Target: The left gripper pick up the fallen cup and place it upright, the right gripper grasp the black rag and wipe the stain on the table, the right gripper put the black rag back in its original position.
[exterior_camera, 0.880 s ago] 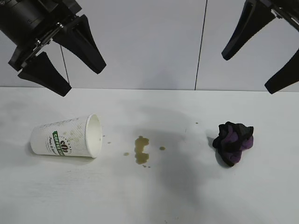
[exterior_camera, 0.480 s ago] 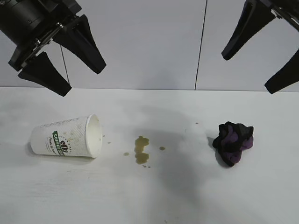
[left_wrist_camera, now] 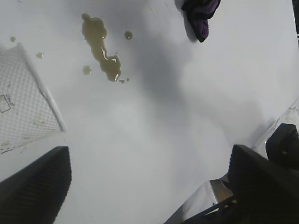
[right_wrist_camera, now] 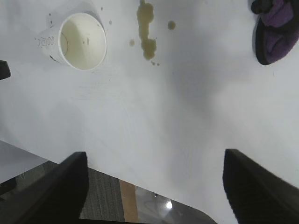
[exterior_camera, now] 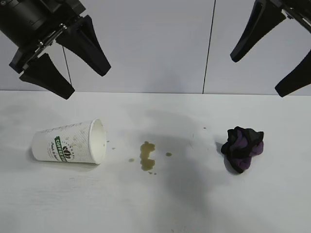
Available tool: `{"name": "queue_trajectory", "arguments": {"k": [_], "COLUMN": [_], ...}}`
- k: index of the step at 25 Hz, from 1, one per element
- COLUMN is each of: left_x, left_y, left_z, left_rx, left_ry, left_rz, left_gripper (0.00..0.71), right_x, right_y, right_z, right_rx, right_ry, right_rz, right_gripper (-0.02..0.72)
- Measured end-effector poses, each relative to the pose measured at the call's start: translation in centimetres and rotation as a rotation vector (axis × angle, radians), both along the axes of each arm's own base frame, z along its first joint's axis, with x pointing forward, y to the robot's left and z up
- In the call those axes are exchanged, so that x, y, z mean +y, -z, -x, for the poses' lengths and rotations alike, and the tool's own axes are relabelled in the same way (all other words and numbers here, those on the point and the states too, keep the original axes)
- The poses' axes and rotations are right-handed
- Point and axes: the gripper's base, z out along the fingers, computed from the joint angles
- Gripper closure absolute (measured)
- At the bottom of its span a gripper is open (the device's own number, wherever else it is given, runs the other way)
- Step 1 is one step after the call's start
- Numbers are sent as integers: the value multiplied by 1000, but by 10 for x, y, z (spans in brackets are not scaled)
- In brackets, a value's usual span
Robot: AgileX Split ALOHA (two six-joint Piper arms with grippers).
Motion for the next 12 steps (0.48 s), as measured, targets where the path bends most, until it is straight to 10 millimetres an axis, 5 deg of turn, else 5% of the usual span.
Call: {"name": "queue_trajectory", "arguments": {"k": [7,12], "left_x": [-1,-17], "left_y": [-23,-37], "left_z": [-16,-10], "left_rx": [-165,-412], "left_ry": [6,411], "left_rz": [-16,-215], "left_gripper": [53,53], "right_x": [0,0], "right_y": [0,0], "right_z": [0,-1], "right_rx": [-1,-7], "right_ry": [0,5], "right_rz": [0,1], "right_gripper": [160,160]}}
